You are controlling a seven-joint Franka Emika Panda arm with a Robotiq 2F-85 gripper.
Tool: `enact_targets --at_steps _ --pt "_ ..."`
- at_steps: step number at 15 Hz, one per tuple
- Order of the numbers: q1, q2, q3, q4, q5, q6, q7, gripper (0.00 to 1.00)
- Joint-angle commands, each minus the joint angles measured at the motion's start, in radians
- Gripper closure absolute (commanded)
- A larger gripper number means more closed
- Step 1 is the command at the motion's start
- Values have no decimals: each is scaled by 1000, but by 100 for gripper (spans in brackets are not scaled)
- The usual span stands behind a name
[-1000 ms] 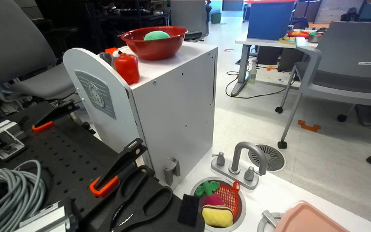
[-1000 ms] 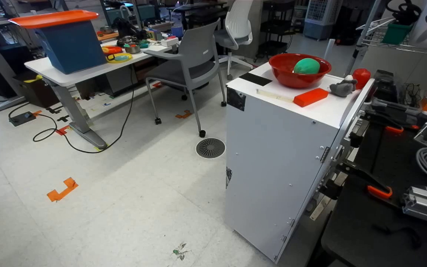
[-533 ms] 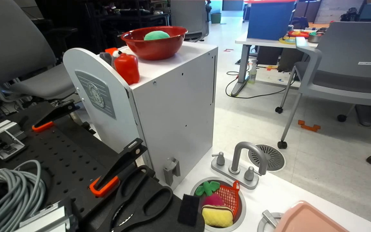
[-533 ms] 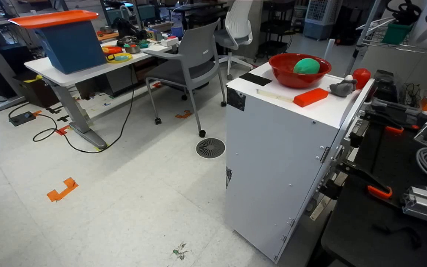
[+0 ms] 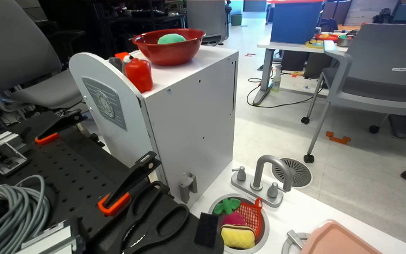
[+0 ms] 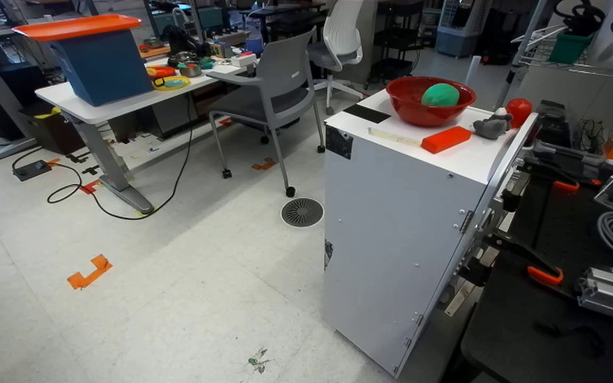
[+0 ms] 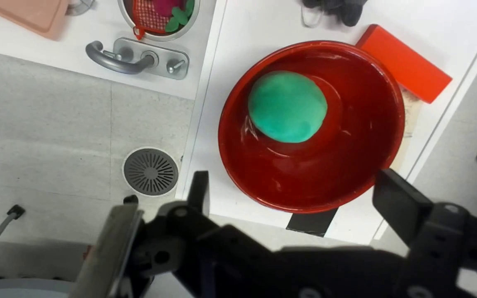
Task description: Pick up the plush toy and drop it in the sink
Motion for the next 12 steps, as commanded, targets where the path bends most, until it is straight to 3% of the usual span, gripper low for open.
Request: enact_targets --at_steps 1,12 --pt "2 48 24 42 31 -31 -55 0" --pt "-11 92 63 28 70 -72 -103 0"
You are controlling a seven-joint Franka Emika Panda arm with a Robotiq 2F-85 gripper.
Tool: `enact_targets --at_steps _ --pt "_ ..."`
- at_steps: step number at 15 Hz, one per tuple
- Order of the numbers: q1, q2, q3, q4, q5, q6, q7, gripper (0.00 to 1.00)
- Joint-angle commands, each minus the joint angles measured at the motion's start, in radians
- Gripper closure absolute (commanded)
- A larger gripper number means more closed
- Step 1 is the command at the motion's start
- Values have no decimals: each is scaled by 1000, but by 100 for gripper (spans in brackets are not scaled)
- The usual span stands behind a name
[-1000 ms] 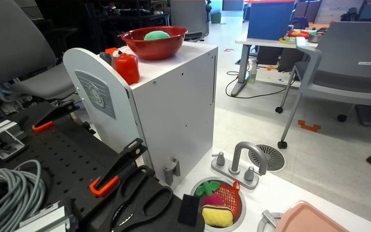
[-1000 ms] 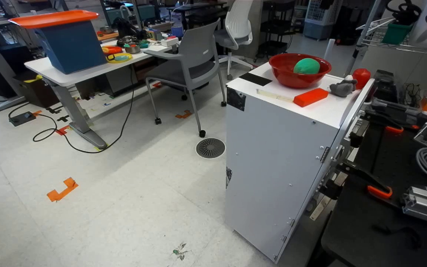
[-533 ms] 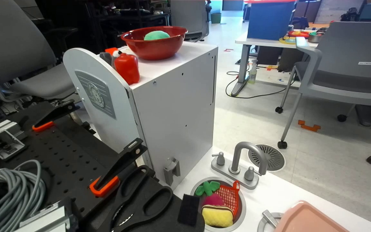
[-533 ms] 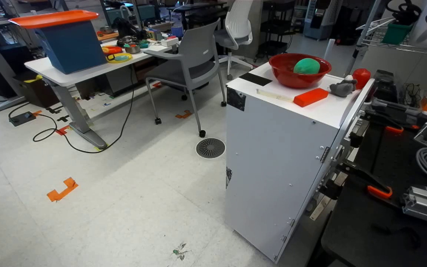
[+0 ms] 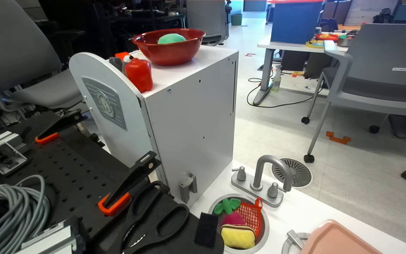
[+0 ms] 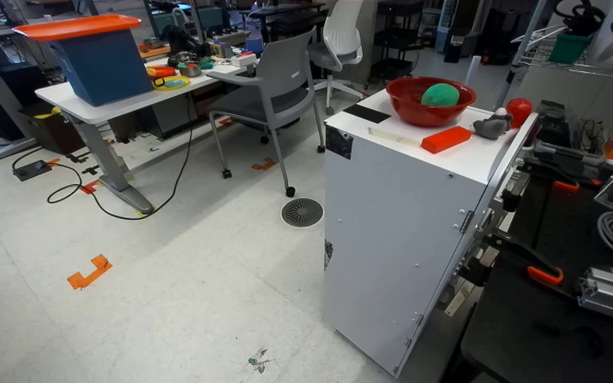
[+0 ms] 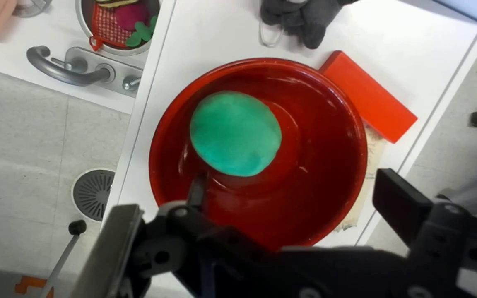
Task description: Pick up the plush toy and drop it in the sink
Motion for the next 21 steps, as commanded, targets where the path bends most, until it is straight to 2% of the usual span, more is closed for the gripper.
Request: enact_targets --at_steps 1,11,12,21 --pt "-14 -1 2 10 28 -45 -27 0" --pt "-23 -22 -3 4 -7 -90 -17 0" --pt "-21 -1 -2 -1 -3 -63 1 0" --pt "-15 19 -2 16 -40 -62 47 0"
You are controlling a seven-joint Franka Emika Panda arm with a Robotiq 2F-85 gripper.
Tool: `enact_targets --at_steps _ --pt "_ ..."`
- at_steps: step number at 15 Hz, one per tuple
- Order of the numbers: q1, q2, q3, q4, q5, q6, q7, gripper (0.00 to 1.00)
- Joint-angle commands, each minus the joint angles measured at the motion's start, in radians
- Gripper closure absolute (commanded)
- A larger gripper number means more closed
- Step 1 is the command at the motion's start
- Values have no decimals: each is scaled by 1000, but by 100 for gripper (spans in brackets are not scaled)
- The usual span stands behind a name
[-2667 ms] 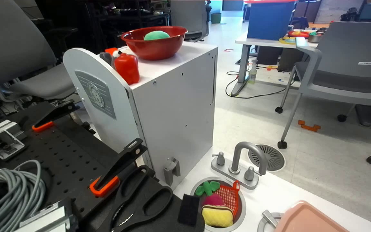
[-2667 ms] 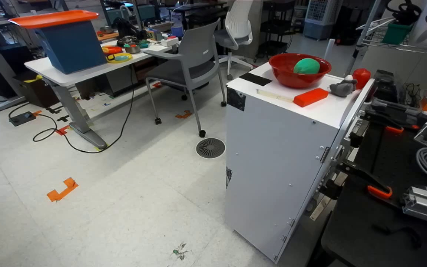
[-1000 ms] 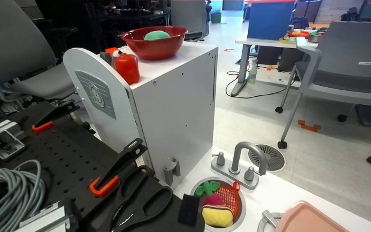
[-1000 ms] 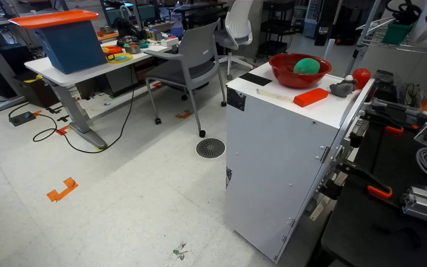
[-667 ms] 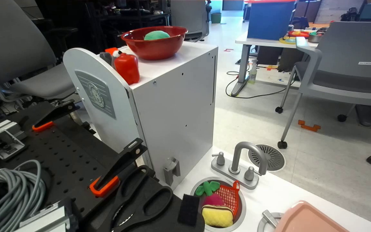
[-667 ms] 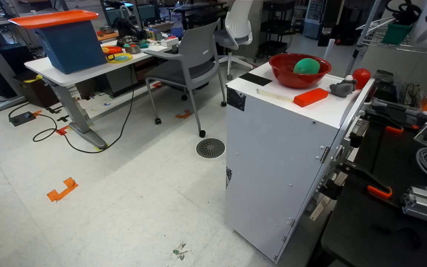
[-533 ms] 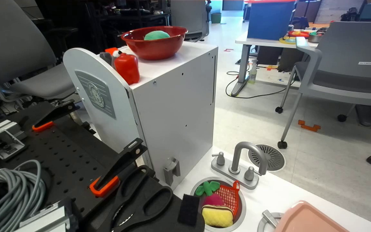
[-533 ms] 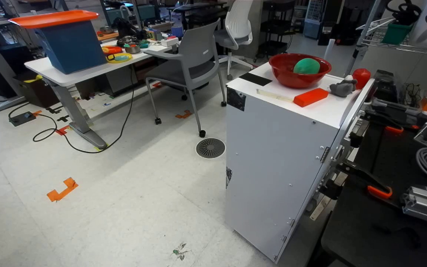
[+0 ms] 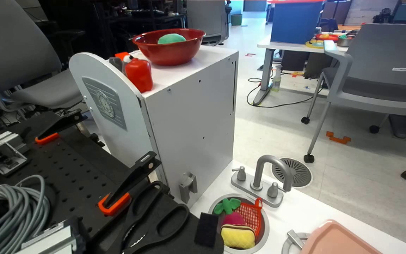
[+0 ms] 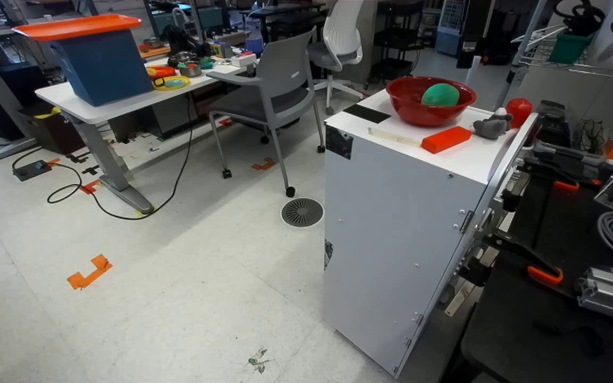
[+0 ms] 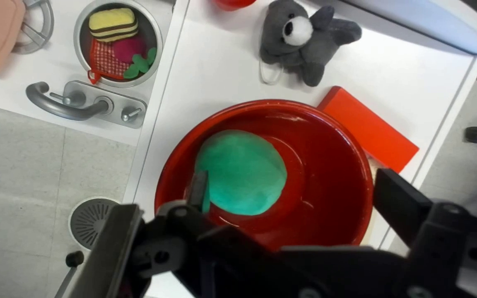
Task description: Pick up the plush toy and drop it in the sink
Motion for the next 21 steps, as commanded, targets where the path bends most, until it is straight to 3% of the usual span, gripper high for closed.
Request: enact_targets --at_steps 1,9,17,21 --pt "5 18 1 22 -39 -1 45 0" --pt "10 10 4 23 -101 12 99 0" --pt "41 -85 24 4 -104 5 199 0" --pt "42 -70 20 15 -95 7 182 0"
